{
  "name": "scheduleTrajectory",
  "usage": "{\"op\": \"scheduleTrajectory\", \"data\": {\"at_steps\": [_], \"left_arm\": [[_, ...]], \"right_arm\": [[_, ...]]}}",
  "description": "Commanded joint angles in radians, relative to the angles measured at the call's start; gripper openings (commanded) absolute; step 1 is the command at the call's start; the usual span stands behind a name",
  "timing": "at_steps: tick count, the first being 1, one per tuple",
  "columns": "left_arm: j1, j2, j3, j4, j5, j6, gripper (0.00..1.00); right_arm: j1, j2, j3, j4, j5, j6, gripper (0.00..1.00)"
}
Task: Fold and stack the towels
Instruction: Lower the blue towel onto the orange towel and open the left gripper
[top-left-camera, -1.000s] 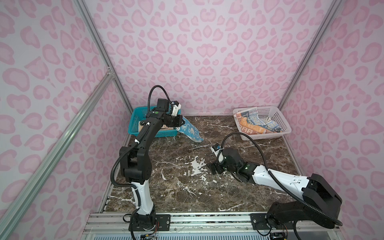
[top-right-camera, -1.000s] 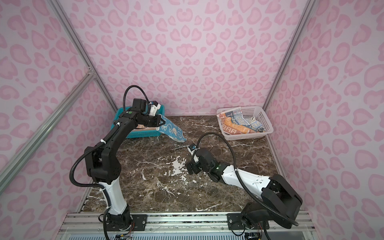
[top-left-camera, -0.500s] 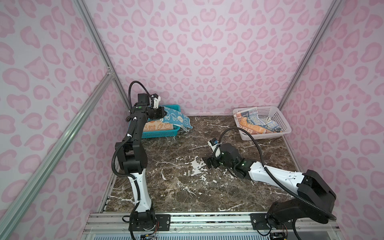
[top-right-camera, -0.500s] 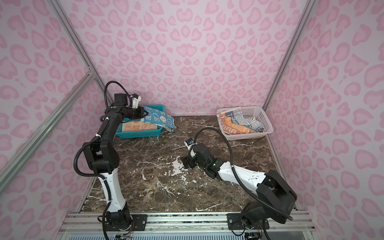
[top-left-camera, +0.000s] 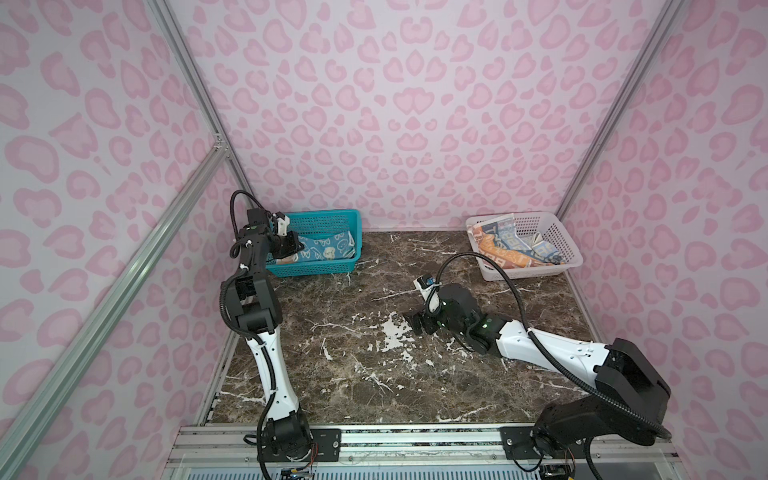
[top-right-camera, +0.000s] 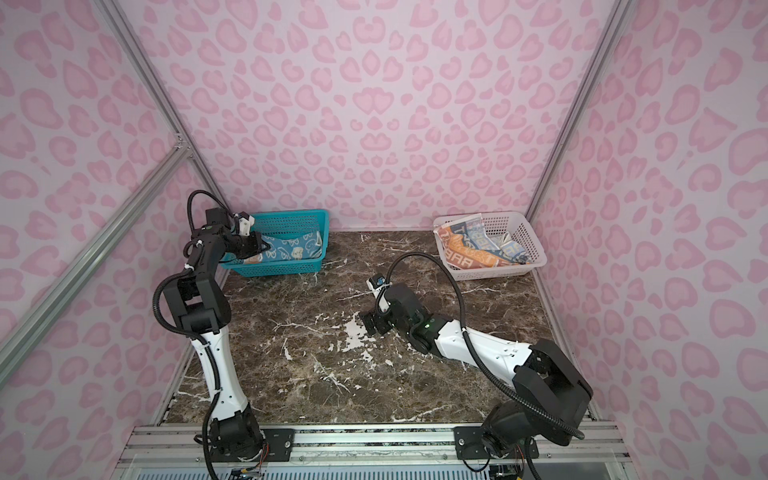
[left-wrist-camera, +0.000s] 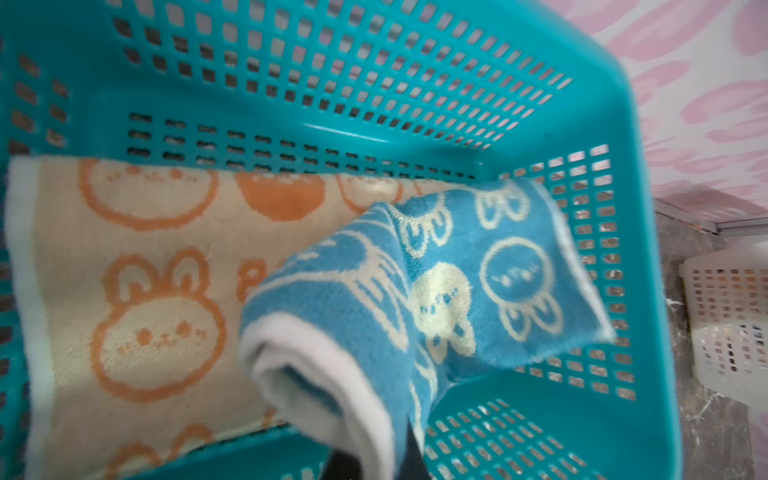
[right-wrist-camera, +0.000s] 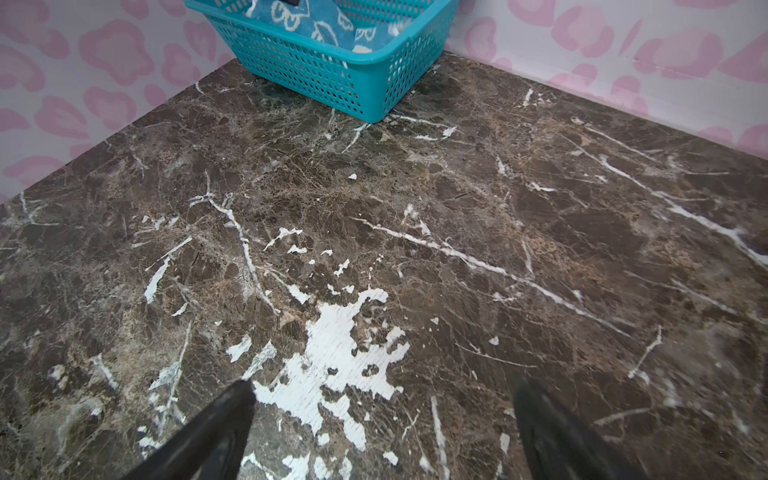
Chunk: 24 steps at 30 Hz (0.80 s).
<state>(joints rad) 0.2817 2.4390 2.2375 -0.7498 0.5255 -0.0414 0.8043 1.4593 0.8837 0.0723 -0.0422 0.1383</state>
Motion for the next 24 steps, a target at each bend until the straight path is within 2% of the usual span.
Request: {"op": "scheduleTrajectory", "data": {"at_steps": [1,5,7,13,17,24], "left_arm": [[0.008,0.046,0.082,-0.069,-0.062,0.043,0.04],[0.012,0.047,0.108,-0.072,-0.107,0.066,0.06],[0.013,0.037,0.109,-0.063,-0.144,0.074,0.13],[0.013,0.02,0.109,-0.043,-0.19,0.031,0.58],[0.011,-0.027,0.078,-0.028,-0.169,-0.01,0.81],[-0.006,-0.223,-0.081,0.087,-0.17,-0.04,0.83]], "right_arm": [[0.001,0.004,0.012,-0.027,0.011,-0.015,0.99],[0.001,0.004,0.015,-0.027,0.012,-0.014,0.99],[0.001,0.011,0.019,-0.025,0.01,-0.01,0.99],[-0.007,0.013,0.037,-0.038,0.015,0.0,0.99],[-0.038,-0.016,0.058,-0.063,0.062,0.007,0.99],[-0.163,-0.015,0.18,-0.208,0.096,-0.012,0.99]]}}
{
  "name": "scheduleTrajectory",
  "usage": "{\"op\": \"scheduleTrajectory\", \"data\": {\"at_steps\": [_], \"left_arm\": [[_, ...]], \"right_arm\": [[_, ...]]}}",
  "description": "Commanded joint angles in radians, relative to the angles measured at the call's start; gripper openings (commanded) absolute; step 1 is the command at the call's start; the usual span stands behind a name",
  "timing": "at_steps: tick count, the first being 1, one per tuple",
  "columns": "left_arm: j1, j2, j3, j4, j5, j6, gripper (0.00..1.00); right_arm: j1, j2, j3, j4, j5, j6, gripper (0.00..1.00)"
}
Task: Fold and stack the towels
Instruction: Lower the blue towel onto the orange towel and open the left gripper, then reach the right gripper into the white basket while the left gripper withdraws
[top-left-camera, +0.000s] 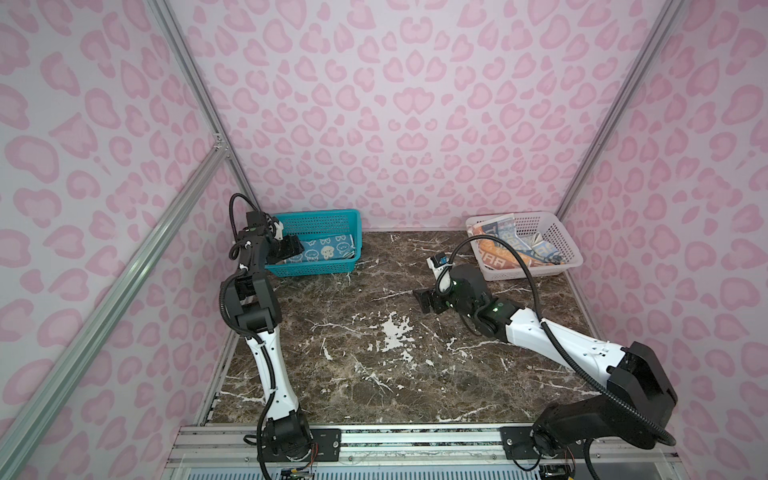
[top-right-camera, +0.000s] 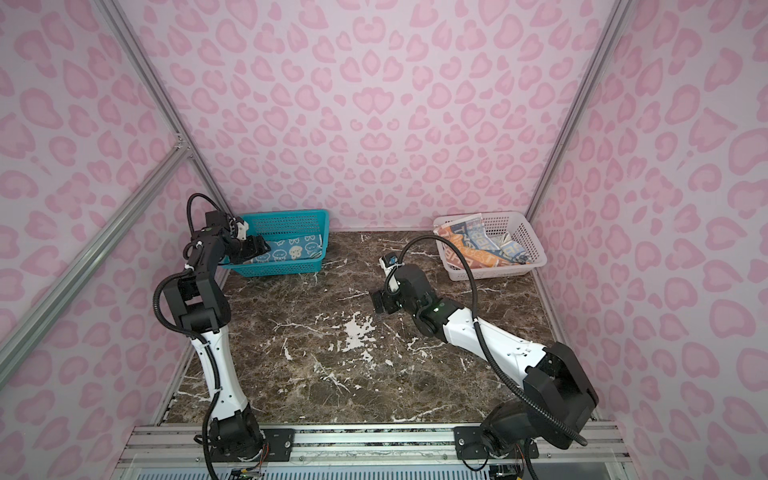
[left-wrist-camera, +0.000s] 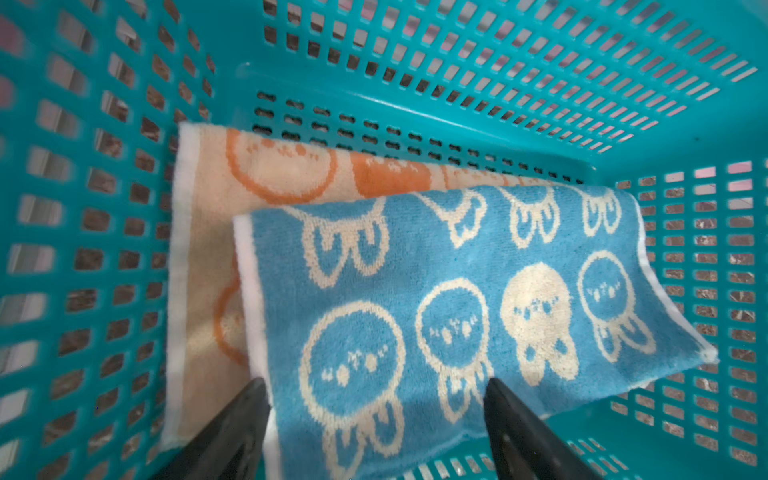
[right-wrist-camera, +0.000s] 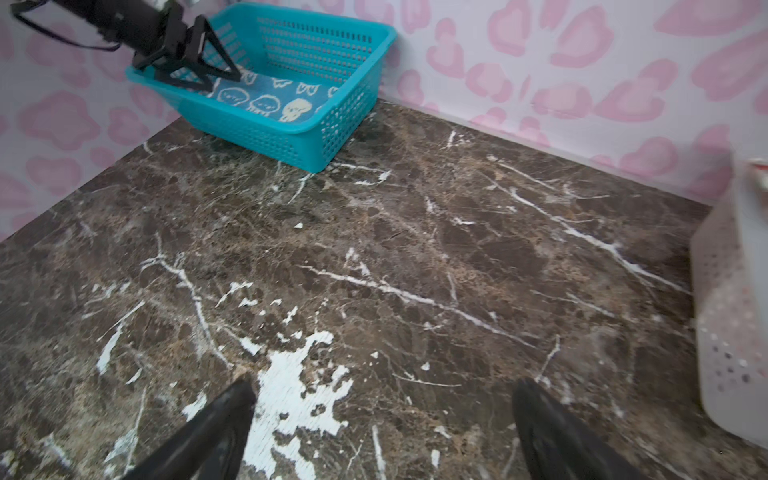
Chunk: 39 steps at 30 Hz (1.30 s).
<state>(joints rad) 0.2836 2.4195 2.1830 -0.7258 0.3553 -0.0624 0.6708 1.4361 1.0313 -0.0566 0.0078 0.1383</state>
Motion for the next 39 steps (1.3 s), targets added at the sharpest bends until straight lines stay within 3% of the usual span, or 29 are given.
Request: {"op": "scheduleTrajectory", "data": {"at_steps": [1,8,17,21,28,34,39], "left_arm": [[-0.015,-0.228,-0.041,0.065,0.001,-0.019,0.83],[-0.084,-0.404,-0.167,0.095,-0.016,0.015,0.82],[-0.146,-0.643,-0.374,0.206,0.06,-0.009,0.82],[-0.197,-0.751,-0.486,0.23,0.106,0.058,0.82],[-0.314,-0.916,-0.688,0.256,0.073,0.139,0.82],[-0.418,-1.02,-0.858,0.323,0.052,0.105,0.82],[-0.489,-1.079,-0.977,0.362,0.038,0.054,0.82]], "right_arm": [[-0.05,0.014,0.052,-0.095,0.065,-0.009,0.98],[-0.191,0.085,0.182,-0.176,0.195,0.027,0.95],[-0.451,0.235,0.349,-0.289,0.165,0.08,0.91],[-0.544,0.37,0.446,-0.331,0.133,0.118,0.89],[-0.618,0.692,0.791,-0.514,0.109,0.12,0.9],[-0.633,0.939,1.06,-0.671,0.124,0.093,0.91],[-0.65,1.051,1.185,-0.745,0.113,0.088,0.9]]}}
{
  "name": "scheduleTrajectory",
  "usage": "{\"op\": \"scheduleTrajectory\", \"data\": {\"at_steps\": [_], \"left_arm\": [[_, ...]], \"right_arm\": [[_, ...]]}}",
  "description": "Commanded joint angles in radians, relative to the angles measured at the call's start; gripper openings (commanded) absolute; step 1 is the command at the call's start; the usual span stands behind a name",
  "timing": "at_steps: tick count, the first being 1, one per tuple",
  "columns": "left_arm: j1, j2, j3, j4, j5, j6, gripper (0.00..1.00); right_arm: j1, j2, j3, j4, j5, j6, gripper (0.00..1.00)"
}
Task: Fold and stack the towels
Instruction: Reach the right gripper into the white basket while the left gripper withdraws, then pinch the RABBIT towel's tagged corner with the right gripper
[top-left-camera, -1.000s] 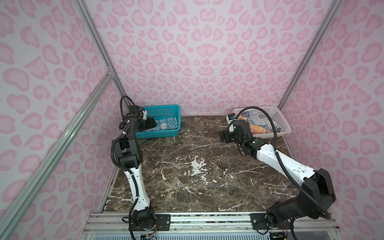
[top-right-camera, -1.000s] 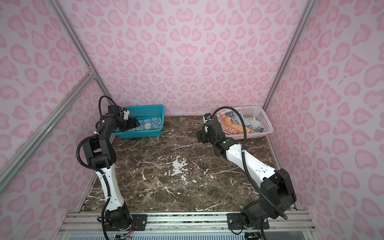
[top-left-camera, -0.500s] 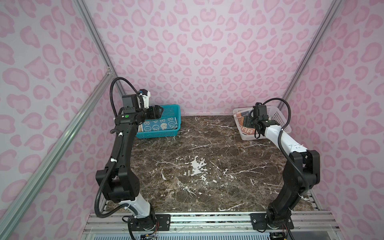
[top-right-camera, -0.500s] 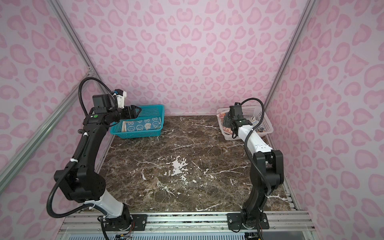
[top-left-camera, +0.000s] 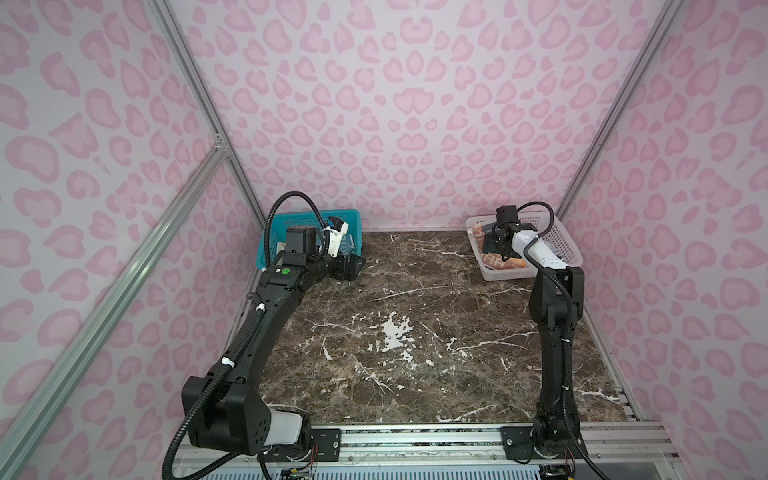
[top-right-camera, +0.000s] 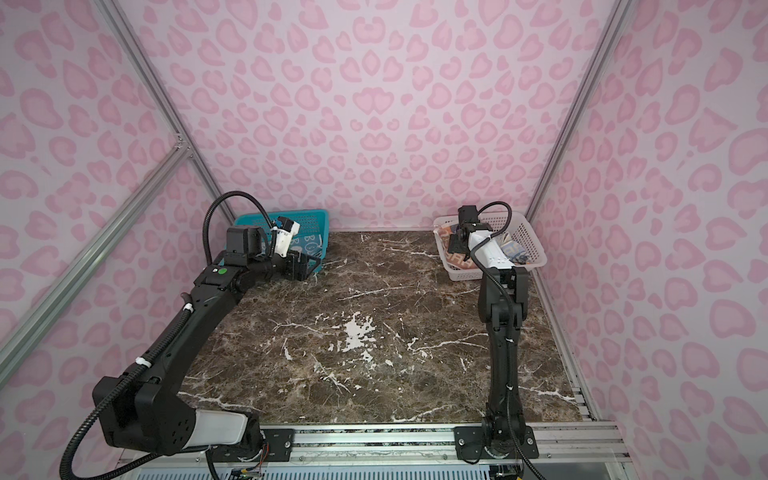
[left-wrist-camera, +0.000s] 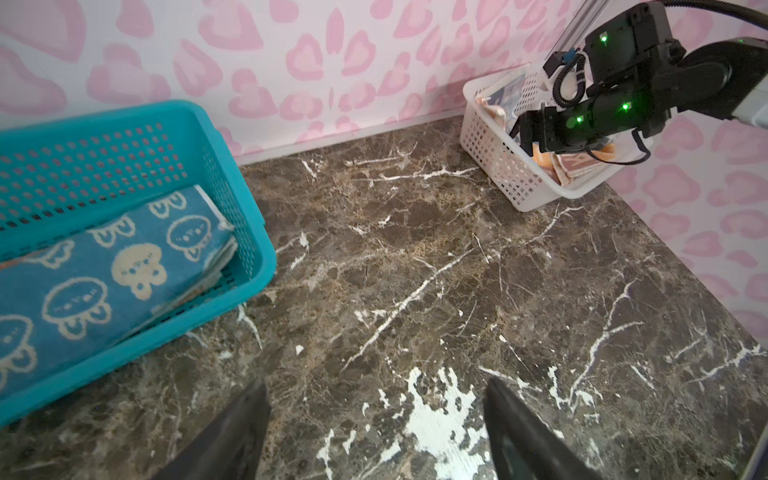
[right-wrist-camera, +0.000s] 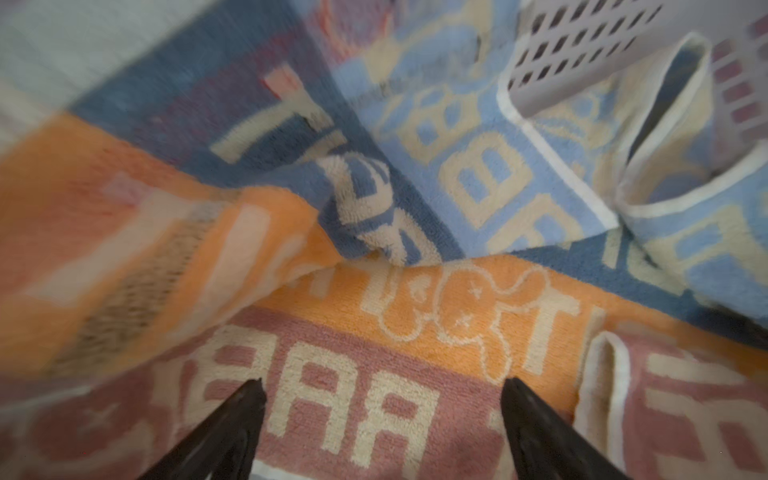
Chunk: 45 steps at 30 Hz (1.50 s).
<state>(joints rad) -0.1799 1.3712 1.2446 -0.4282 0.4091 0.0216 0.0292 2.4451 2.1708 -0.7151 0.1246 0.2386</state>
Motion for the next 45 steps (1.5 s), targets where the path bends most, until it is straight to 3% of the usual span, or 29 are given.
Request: {"op": "scheduleTrajectory", "data": {"at_steps": [1,5,9,13,19,25,35,45], "left_arm": [[-0.039,-0.042,-0.064,0.07,-0.019,-0.04,0.82],[-0.08,-0.085,-0.161,0.075,-0.029,-0.074,0.81],[-0.094,-0.123,-0.256,0.098,-0.034,-0.142,0.81],[-0.1,-0.145,-0.292,0.088,-0.014,-0.155,0.81],[-0.102,-0.165,-0.271,0.029,-0.034,-0.114,0.81],[-0.103,-0.122,-0.256,0.068,-0.02,-0.146,0.81],[-0.104,-0.064,-0.225,0.074,-0.032,-0.147,0.8],[-0.104,-0.067,-0.243,0.067,-0.034,-0.157,0.79]], "right_arm": [[-0.01,0.063,0.075,-0.113,-0.005,-0.012,0.9],[-0.019,0.152,0.188,-0.216,-0.014,-0.022,0.86],[-0.028,0.255,0.325,-0.35,-0.002,-0.03,0.72],[-0.029,0.277,0.325,-0.374,0.019,-0.037,0.58],[-0.032,0.15,0.166,-0.239,-0.016,-0.027,0.17],[-0.034,0.016,0.092,-0.131,-0.021,-0.024,0.0],[-0.033,-0.063,0.09,-0.078,-0.137,0.008,0.0],[-0.016,-0.264,-0.138,0.09,-0.19,0.03,0.0]]}}
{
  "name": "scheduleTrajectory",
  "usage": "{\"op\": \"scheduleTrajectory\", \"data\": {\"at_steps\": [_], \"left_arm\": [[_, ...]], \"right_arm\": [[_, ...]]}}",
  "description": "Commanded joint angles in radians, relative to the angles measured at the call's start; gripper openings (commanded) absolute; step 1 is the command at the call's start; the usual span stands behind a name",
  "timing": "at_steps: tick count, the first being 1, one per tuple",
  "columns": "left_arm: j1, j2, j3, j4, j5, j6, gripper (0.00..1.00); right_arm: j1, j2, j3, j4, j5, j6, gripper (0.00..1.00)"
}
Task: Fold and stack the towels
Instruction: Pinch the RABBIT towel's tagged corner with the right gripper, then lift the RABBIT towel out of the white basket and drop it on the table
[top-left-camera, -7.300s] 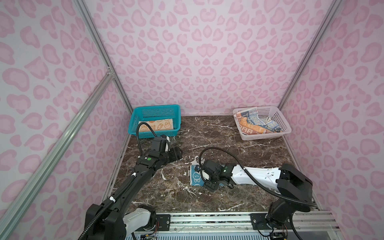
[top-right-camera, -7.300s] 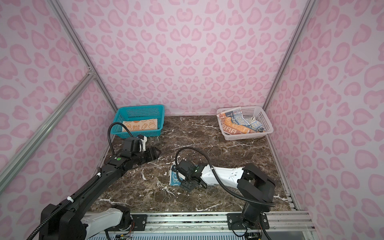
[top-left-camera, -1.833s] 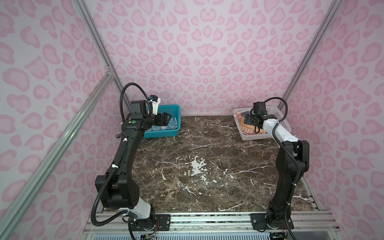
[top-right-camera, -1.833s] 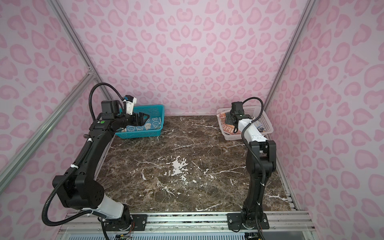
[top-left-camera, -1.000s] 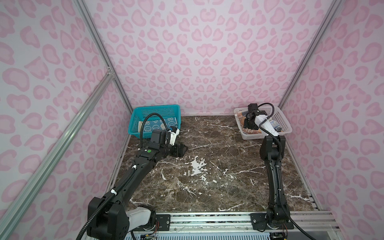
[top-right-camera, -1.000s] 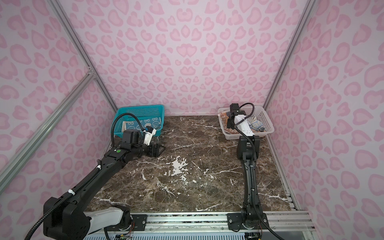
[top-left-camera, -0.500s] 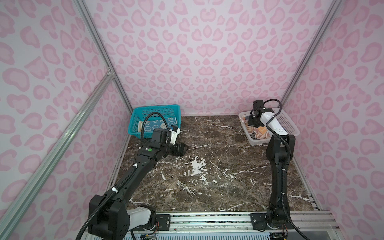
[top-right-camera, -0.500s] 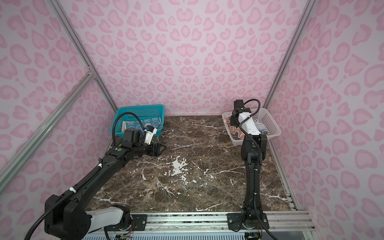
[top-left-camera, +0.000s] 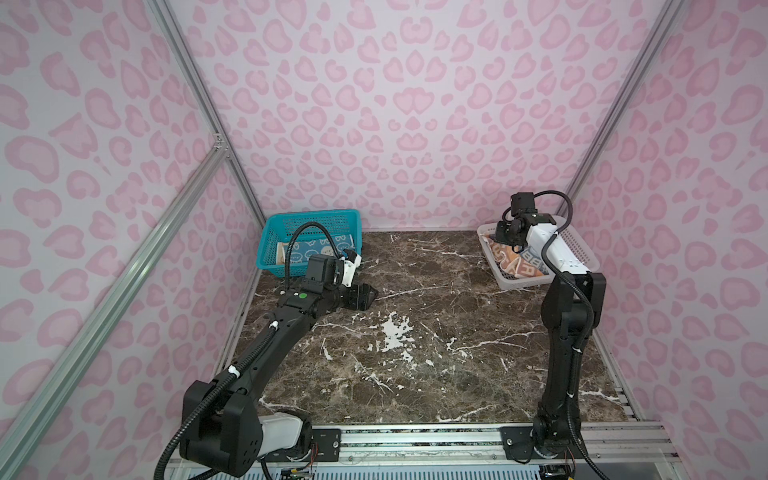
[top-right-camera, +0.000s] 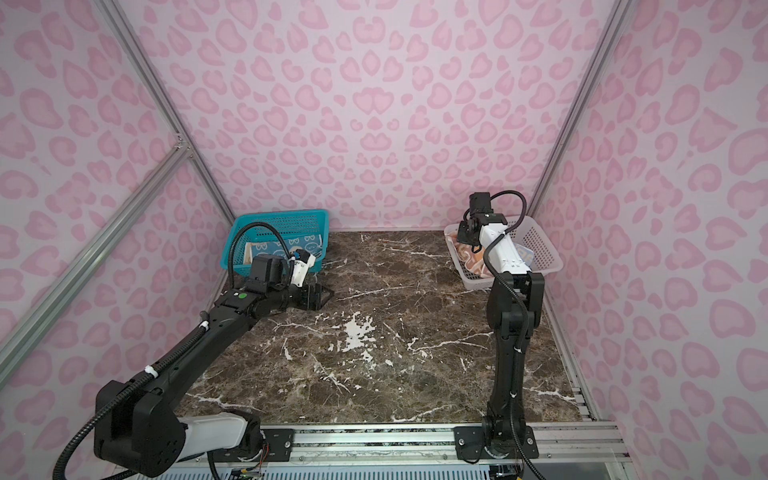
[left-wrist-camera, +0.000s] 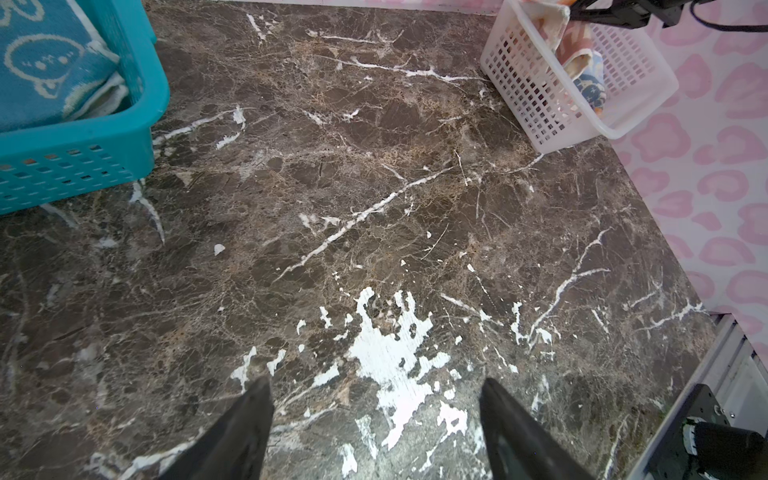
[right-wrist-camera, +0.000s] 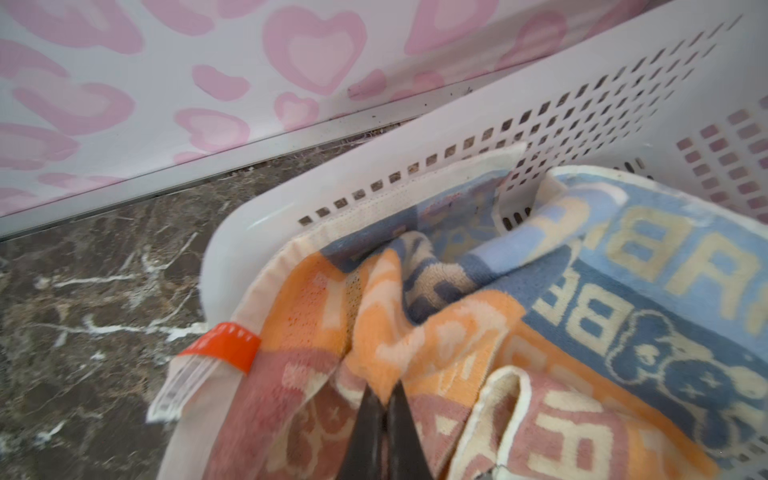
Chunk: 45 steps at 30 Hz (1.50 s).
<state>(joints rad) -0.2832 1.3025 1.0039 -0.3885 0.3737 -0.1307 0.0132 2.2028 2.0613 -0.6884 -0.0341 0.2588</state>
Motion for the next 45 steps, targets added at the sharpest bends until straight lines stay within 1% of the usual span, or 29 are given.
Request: {"op": "scheduleTrajectory", "data": {"at_steps": [1,4,8,11,14,18,21,25,28,32,35,39,45], "left_arm": [[0.0,0.001,-0.009,0.03,0.004,-0.009,0.79],[-0.001,0.004,-0.019,0.036,0.01,-0.015,0.79],[0.0,0.013,-0.021,0.035,0.007,-0.011,0.79],[-0.001,0.021,-0.022,0.035,0.005,-0.008,0.79],[0.0,0.025,-0.031,0.039,0.002,-0.008,0.79],[0.001,0.024,-0.045,0.041,-0.012,-0.003,0.79],[0.0,0.031,-0.045,0.04,-0.02,0.004,0.79],[0.0,0.047,-0.037,0.043,-0.018,0.004,0.79],[0.0,0.05,-0.032,0.043,-0.012,0.001,0.78],[0.0,0.044,-0.02,0.046,-0.013,-0.004,0.78],[-0.002,0.028,-0.01,0.07,-0.01,-0.016,0.79],[-0.001,0.017,0.015,0.094,0.001,-0.029,0.79],[-0.001,-0.006,0.035,0.12,-0.005,-0.036,0.8]], "right_arm": [[0.002,-0.036,-0.049,0.059,-0.039,0.009,0.0],[0.009,-0.083,-0.138,0.077,-0.055,0.018,0.0],[0.023,-0.117,-0.236,0.126,-0.11,0.041,0.0],[0.034,-0.1,-0.251,0.151,-0.191,0.063,0.0],[0.057,-0.054,-0.217,0.144,-0.207,0.069,0.0],[0.07,0.025,-0.132,0.132,-0.213,0.078,0.0],[0.069,0.082,-0.046,0.117,-0.21,0.083,0.0],[0.062,0.181,0.105,0.046,-0.205,0.073,0.0],[0.062,0.204,0.181,0.0,-0.187,0.051,0.0],[0.054,0.156,0.171,0.009,-0.184,0.022,0.0],[0.052,0.092,0.148,0.01,-0.171,-0.006,0.0],[0.057,-0.027,0.084,0.03,-0.15,-0.039,0.0],[0.09,-0.254,-0.07,0.114,-0.118,-0.107,0.0]]}}
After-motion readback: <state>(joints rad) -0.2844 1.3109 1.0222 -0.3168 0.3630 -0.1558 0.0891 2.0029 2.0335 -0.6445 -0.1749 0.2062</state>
